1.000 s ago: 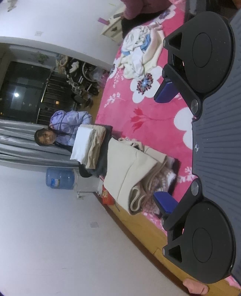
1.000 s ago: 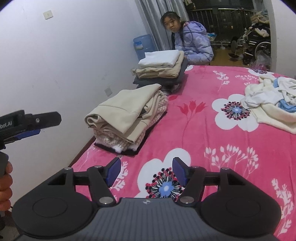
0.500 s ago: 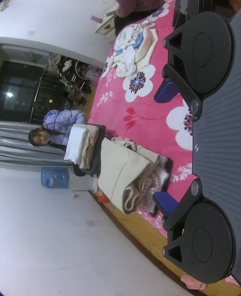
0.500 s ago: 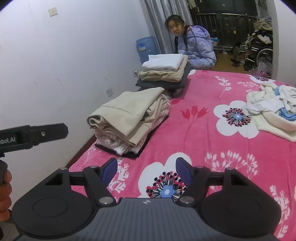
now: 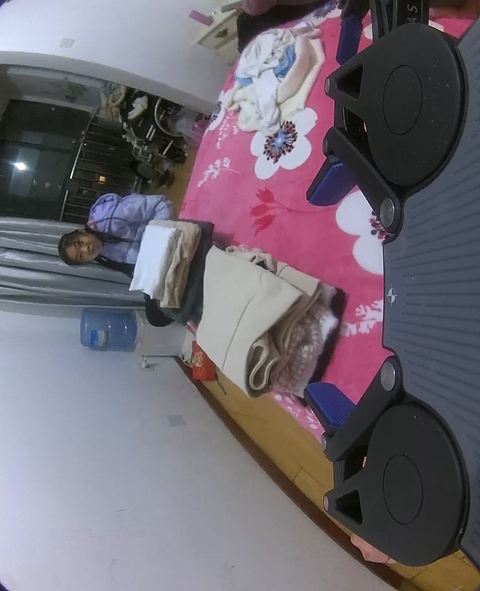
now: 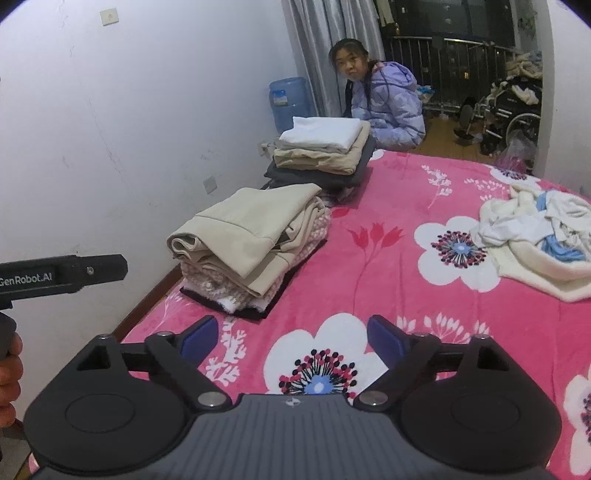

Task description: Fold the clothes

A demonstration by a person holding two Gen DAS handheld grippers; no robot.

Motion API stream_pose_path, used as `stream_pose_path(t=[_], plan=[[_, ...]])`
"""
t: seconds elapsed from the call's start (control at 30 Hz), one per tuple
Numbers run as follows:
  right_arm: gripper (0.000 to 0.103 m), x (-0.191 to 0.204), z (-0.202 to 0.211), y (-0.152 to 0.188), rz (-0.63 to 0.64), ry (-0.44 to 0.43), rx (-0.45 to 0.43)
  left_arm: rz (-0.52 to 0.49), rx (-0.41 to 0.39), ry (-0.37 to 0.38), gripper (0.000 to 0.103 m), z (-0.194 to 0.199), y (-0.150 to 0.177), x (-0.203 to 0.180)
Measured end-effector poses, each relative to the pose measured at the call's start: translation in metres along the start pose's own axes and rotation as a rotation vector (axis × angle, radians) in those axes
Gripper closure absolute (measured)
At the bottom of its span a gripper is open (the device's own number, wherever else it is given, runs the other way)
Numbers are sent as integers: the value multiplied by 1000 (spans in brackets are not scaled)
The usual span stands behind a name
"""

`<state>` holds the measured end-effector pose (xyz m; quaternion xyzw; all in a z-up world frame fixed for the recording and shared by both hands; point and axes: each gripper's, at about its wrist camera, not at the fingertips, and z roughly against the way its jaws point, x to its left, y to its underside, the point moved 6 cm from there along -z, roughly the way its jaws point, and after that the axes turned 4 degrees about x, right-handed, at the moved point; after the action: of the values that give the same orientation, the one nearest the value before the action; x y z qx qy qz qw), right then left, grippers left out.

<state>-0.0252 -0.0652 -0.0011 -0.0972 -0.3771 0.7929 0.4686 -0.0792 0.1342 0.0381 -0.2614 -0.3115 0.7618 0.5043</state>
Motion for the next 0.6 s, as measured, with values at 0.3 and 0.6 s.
stream_pose_path(t=[0.3, 0.6], plan=[[0, 31, 0, -29, 97, -1, -17, -20, -93, -55, 0, 18, -10, 15], [0, 64, -9, -24, 128, 24, 12, 34, -41, -106, 0, 15, -8, 41]])
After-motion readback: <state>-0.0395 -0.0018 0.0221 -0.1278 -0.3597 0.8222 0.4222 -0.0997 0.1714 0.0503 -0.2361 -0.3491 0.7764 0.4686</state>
